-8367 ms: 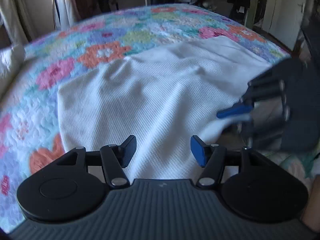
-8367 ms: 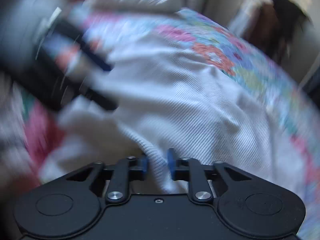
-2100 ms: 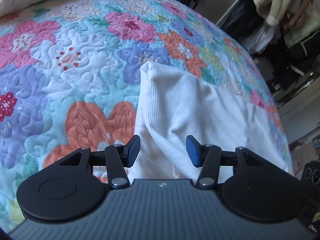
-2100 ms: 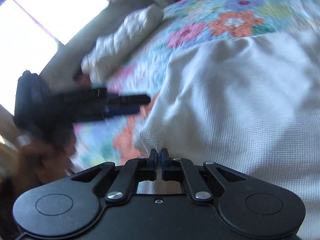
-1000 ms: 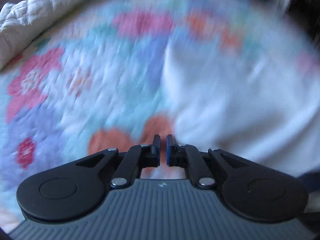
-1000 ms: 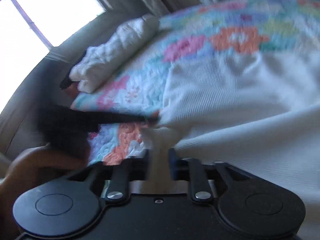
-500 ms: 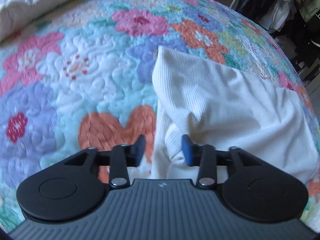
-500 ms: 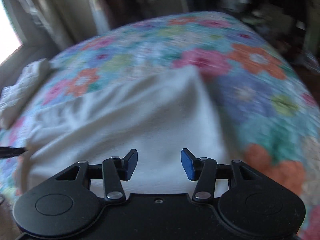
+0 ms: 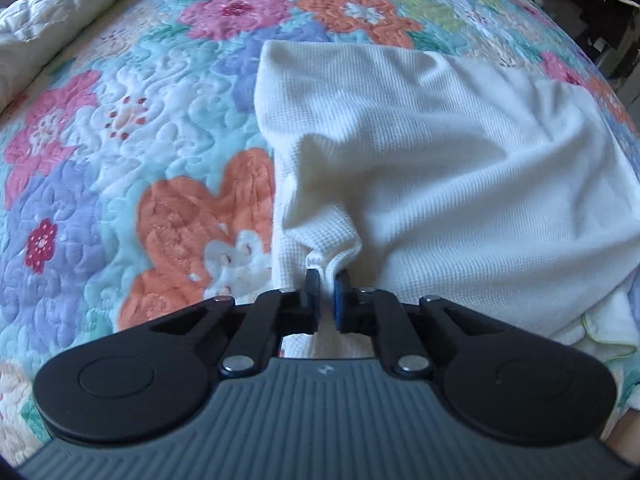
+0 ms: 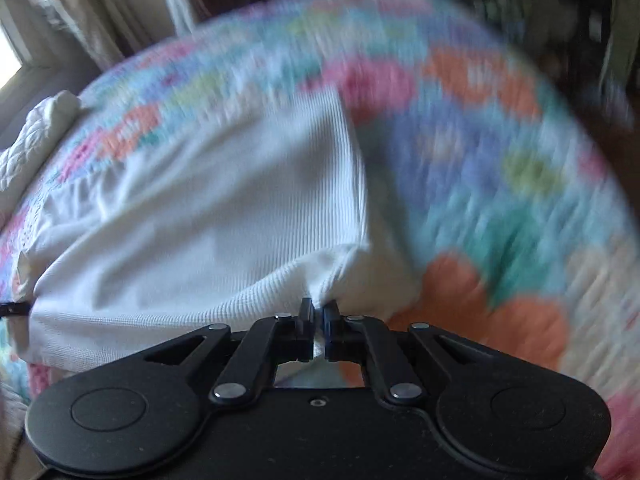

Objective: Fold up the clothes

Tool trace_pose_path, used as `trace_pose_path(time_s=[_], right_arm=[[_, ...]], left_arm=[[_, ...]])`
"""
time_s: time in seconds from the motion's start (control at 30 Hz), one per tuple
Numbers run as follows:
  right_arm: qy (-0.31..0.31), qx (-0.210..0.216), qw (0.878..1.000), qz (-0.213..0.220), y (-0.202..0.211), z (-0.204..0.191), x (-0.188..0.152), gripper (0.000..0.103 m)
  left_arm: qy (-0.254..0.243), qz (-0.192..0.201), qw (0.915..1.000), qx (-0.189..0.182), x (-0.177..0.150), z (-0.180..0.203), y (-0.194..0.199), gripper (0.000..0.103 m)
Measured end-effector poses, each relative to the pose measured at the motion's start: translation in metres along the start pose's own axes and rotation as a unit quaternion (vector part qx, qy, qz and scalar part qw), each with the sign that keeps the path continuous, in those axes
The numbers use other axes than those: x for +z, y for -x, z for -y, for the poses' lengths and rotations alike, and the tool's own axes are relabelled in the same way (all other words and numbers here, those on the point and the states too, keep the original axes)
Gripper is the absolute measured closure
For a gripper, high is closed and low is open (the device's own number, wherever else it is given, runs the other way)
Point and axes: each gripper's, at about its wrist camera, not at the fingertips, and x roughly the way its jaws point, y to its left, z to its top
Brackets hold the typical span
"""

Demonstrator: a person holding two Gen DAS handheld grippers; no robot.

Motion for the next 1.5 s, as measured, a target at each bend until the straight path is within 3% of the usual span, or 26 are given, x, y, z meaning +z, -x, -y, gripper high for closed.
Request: trace_pose_path(time_s=[0.07,0.13,0.27,0.47,0.5,0.53,0.6,0.67,0.8,0.93,1.07,1.23,1.3,1.37,1.5], right_arm=[[0.034,-0.01,0.999,0.009,0.015,-0.006,0.001,0.098],[0.058,-0.031,0.998,-0.012,0.01,-0.008,-0.004,0.098],[0.024,-0.033,0.996,-0.083,-0.028,0.013,-0.015,0.099],[0.037,-0.048,0.995,-0.084,-0.027,0.01,-0.011,0.098],[0.04,-0.06,0.993,-0.097,-0.029,0.009,-0.011,0.091],[0.045,-0.076,0.989,-0.117,-0.031,0.008,-0.013,0.074],[0.059,-0.112,0.985,-0.118,-0.026,0.002,-0.015,0.059],[0.073,-0.13,0.983,-0.105,-0.015,-0.004,-0.015,0.055],[0.06,-0.044,0.997,-0.032,0.009,-0.011,0.007,0.05],[0.033,0.028,0.999,0.026,-0.006,-0.013,0.045,0.05],[0.033,0.053,0.997,0.037,-0.035,-0.023,0.08,0.053],[0.045,0.049,0.996,0.066,-0.064,-0.021,0.105,0.053],[0.024,0.045,0.996,0.071,-0.08,-0.008,0.113,0.051],[-0.006,0.05,0.996,0.067,-0.094,0.007,0.121,0.049],[-0.072,0.096,0.99,0.073,-0.118,0.038,0.136,0.046]], left_arm=[[0.009,-0.009,0.9999,0.002,-0.003,-0.004,-0.001,0.096],[0.004,-0.024,0.9997,0.008,-0.005,-0.002,-0.008,0.096],[-0.002,-0.035,0.9993,0.015,-0.005,0.001,-0.01,0.093],[0.025,-0.028,0.9993,-0.008,-0.008,-0.01,-0.001,0.09],[0.032,-0.021,0.9992,-0.012,-0.006,-0.012,0.003,0.089],[0.041,-0.008,0.999,-0.016,-0.005,-0.015,0.008,0.088],[0.042,0.033,0.9984,-0.02,-0.003,-0.016,0.026,0.075],[0.036,0.076,0.9962,-0.024,-0.001,-0.017,0.044,0.061],[0.03,0.118,0.9924,-0.017,0.021,-0.023,0.059,0.06],[0.045,0.123,0.9912,-0.02,0.057,-0.035,0.031,0.064],[0.06,0.097,0.9925,-0.042,0.084,-0.046,-0.009,0.066],[0.062,0.1,0.9906,-0.069,0.095,-0.054,-0.039,0.062],[0.076,0.104,0.9879,-0.085,0.097,-0.059,-0.048,0.061],[0.092,0.111,0.9849,-0.095,0.1,-0.065,-0.055,0.049],[0.098,0.121,0.9801,-0.123,0.103,-0.066,-0.058,0.052]])
